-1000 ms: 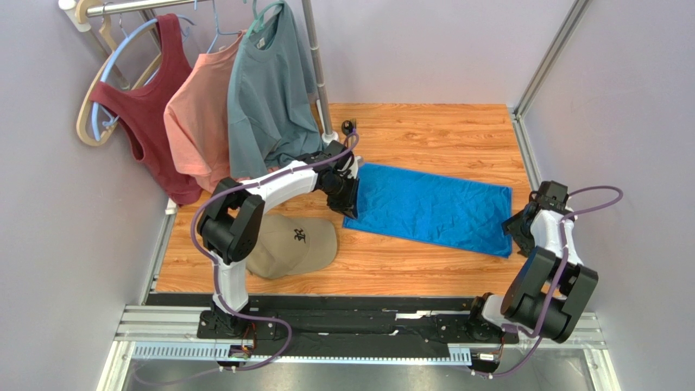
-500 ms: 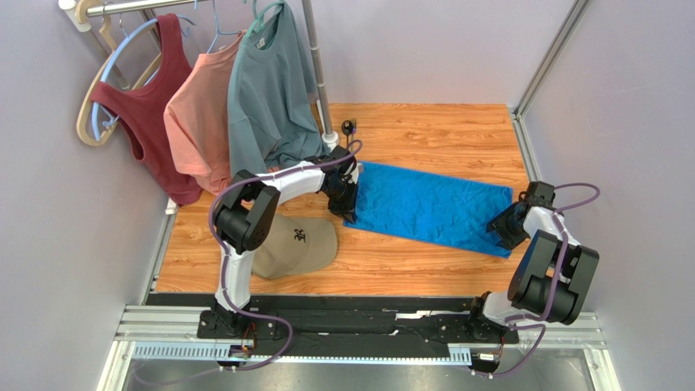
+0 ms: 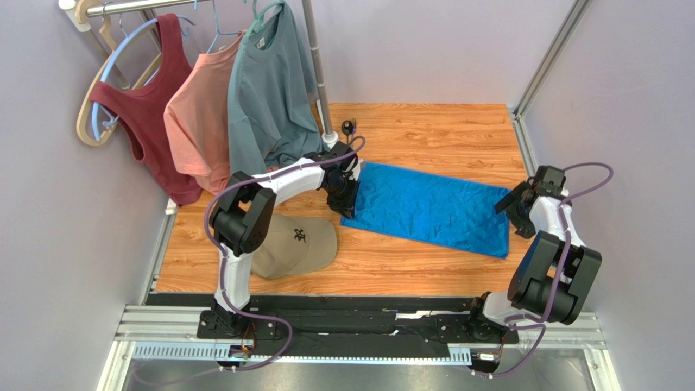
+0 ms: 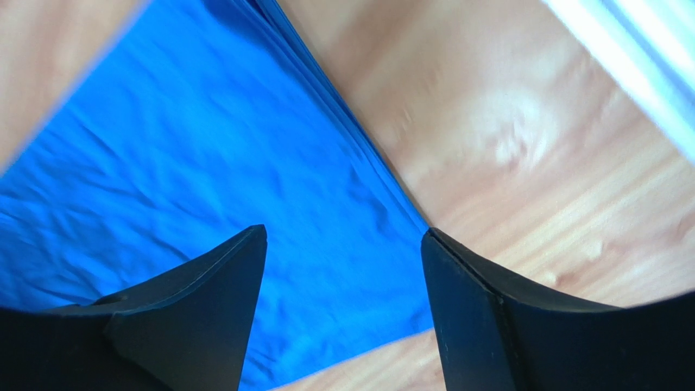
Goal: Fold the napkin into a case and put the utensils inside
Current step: Smooth out the rectangle-folded napkin at the center of the board.
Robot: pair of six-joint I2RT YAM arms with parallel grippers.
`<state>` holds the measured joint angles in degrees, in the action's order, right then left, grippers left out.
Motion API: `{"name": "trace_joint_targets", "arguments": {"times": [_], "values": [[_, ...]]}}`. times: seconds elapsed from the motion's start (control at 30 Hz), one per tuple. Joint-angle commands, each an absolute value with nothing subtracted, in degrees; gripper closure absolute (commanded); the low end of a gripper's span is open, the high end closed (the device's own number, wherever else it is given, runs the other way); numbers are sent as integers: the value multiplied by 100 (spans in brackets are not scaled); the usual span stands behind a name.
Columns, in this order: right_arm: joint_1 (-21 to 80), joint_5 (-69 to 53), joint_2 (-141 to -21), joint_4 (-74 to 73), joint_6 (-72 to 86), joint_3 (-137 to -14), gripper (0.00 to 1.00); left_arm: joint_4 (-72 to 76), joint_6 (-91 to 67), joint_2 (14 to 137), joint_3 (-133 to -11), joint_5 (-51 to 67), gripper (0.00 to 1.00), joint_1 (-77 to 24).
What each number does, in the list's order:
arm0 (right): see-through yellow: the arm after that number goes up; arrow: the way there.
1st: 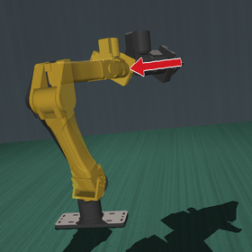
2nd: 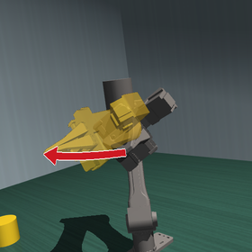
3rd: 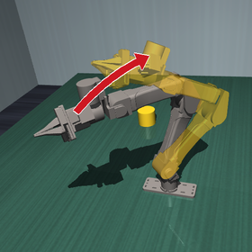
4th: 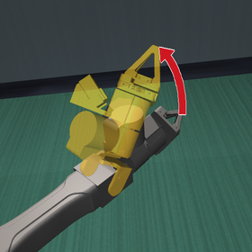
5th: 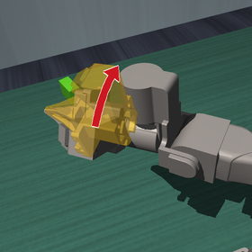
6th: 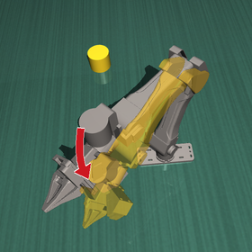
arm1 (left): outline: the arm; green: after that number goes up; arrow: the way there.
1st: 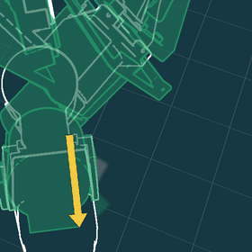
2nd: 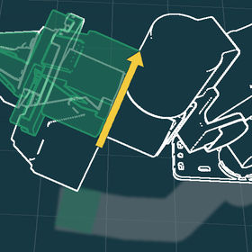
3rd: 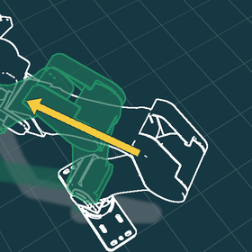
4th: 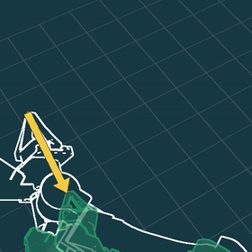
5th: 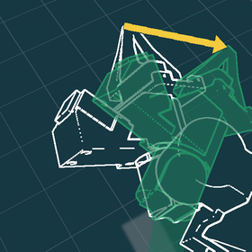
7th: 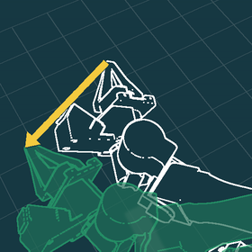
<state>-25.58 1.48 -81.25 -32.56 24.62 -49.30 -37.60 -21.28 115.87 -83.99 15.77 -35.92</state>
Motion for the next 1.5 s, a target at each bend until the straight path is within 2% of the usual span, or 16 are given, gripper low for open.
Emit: {"name": "trace_joint_targets", "arguments": {"times": [0.0,0.13,0.33,0.77,1.33,1.43,1.47], "values": [[-2540,256,-8742,-3120,1926,-5712,26,-3858,-1977,10952,-8763,1749,75,-3612],[-2523,79,-9253,-2989,1705,-5889,27,-3876,-2021,10925,-8798,1819,76,-3630],[-2479,-219,-9395,-2777,1617,-5792,32,-3929,-2083,10863,-8754,1907,76,-3656],[-1978,1045,-9606,-3181,1512,-5792,37,-3937,-2074,10775,-8771,1925,79,-3665],[-1696,1521,-9931,-3243,1424,-5774,35,-3876,-2048,10670,-8649,1969,80,-3665],[-1705,1267,-10063,-3112,1389,-5722,39,-3885,-2039,10661,-8640,1978,80,-3656],[-1722,1274,-10072,-3094,1371,-5704,47,-3893,-2039,10652,-8640,1969,80,-3656]]}}
